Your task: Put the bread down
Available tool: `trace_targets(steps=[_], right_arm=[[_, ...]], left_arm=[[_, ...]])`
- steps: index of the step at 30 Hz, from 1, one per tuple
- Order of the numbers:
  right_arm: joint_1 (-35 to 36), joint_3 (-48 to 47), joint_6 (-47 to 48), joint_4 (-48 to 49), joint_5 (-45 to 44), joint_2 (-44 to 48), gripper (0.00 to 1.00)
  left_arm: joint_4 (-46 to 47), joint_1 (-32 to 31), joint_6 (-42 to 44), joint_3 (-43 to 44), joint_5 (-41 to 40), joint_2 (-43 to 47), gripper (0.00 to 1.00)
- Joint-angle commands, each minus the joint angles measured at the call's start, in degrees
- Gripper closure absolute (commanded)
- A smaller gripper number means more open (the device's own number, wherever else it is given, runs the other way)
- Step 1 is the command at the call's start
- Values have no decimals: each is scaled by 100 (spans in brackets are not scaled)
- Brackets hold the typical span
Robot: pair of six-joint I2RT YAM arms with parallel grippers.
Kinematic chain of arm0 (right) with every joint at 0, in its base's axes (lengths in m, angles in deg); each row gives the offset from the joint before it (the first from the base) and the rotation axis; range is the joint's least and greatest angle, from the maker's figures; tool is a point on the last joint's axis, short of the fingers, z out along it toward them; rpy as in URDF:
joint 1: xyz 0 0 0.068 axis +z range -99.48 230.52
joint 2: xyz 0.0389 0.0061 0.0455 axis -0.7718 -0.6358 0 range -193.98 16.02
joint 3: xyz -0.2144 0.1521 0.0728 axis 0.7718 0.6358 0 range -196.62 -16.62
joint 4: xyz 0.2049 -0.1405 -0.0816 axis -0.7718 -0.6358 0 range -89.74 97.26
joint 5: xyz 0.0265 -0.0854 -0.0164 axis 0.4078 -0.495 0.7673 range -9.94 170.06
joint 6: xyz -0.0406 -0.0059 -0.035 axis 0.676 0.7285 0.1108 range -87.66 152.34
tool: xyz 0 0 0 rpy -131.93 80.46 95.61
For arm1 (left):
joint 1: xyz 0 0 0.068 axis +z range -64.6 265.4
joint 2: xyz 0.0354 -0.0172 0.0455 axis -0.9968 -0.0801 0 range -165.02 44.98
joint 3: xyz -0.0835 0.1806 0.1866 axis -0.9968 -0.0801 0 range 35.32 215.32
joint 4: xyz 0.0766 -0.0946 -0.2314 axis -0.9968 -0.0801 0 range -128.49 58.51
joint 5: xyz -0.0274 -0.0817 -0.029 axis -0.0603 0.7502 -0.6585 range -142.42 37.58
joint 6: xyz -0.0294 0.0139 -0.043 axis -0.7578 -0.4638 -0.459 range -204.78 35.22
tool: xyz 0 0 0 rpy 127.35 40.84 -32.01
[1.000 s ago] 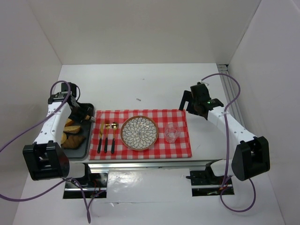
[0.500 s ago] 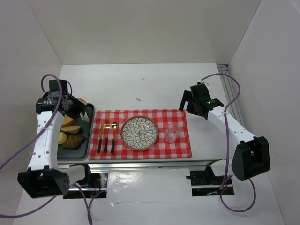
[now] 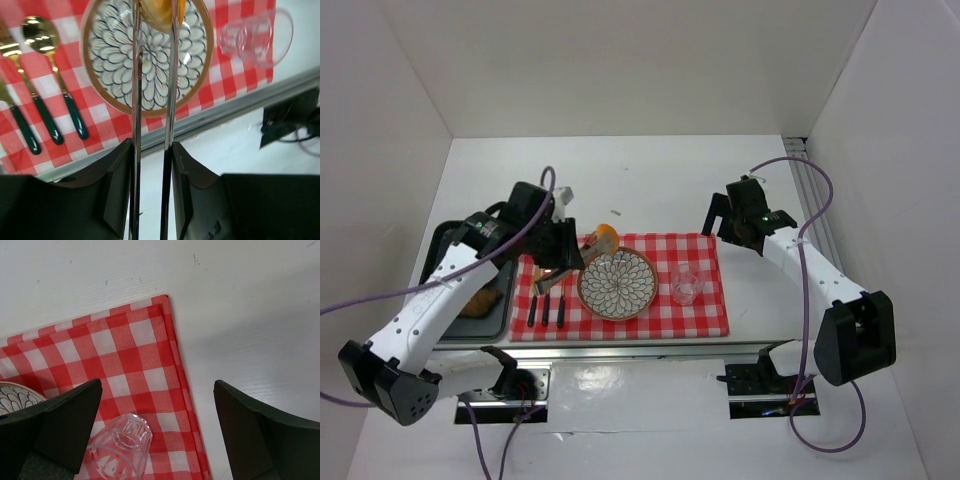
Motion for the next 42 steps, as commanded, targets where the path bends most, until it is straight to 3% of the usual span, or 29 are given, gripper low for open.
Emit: trace_targets(steps=[1,6,13,17,23,35,42], right_arm=[[-38,-169,-40,2,11,272,0],[-38,-222,-40,-59,-104,221,0],[-38,-275,-40,-112,-104,220,0],[-38,-275,-40,-112,-104,220,0],[-38,-275,-40,-112,-104,167,0],[-38,-275,-40,-112,-104,167,0],[-38,-275,-40,-112,-104,167,0]], left_arm=[[200,-693,194,34,-339,-113,83],[594,-2001,-184,-150,-1025,-525,83],[728,-2707,-615,-89,-1386,-1220,83],[675,-2760,-615,-89,-1527,-1220,82],[675,-2866,-493,-89,-1273,-1273,62],[376,-2919,-379,140,-1430,-1335,37],[96,-2919,-378,481,-1658,-1335,36]])
